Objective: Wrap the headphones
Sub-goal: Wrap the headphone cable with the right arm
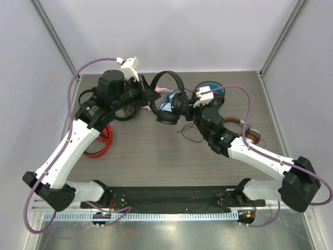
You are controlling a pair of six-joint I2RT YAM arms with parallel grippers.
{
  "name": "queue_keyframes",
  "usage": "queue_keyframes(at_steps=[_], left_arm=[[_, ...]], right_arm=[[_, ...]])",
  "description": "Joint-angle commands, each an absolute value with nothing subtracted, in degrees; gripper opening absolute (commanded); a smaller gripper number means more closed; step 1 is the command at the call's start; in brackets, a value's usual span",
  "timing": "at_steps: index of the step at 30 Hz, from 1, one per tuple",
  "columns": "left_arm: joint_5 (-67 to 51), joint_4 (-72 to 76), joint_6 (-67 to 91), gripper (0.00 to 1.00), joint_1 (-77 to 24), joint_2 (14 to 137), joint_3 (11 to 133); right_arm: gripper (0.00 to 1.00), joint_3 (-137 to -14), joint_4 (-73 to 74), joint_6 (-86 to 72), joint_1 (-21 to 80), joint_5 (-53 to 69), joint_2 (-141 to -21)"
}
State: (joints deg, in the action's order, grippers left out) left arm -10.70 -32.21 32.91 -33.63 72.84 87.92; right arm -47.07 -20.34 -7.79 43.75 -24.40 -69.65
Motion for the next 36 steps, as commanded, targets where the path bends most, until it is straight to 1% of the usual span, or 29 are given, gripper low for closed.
queue_keyframes(at_steps=[1,3,7,12,17,22,24,30,36], left_arm=[[-13.89,-26.28,38.58,0.0,-32.52,72.33,90.17],[-13.36,-25.15,40.24,0.0,-32.34,72.33,90.26],[-11.96,-23.21,43.67,0.0,-31.82,72.51,90.62],[-12.92,-18.9,49.47,0.0,-31.11,72.95,90.97],[-10.73,-17.32,53.7,0.0,-31.11,72.69,90.62],[-3.35,-17.58,54.84,0.0,-31.11,71.46,89.91],[-1.59,-18.01,55.46,0.0,-31.11,70.93,89.65],[8.69,-18.89,56.69,0.0,-31.11,68.73,88.16],[17.57,-21.62,55.63,0.0,-31.2,68.03,87.02]], right_arm=[[0.17,-45.97,-25.93,-12.83,43.59,-22.42,-70.31],[0.17,-45.44,-26.36,-14.41,43.59,-21.19,-70.4],[0.11,-44.65,-26.98,-16.17,43.59,-19.25,-71.36],[0.09,-44.74,-28.39,-17.66,44.29,-18.11,-73.82],[0.07,-45.7,-29.53,-18.9,45.96,-17.14,-76.46],[0.06,-46.23,-29.27,-18.11,49.12,-18.63,-77.87],[0.06,-46.23,-29.27,-17.93,51.14,-19.51,-78.57],[0.05,-46.67,-28.31,-16.0,57.82,-24.69,-79.89],[0.05,-48.25,-26.2,-14.51,62.92,-26.71,-79.72]])
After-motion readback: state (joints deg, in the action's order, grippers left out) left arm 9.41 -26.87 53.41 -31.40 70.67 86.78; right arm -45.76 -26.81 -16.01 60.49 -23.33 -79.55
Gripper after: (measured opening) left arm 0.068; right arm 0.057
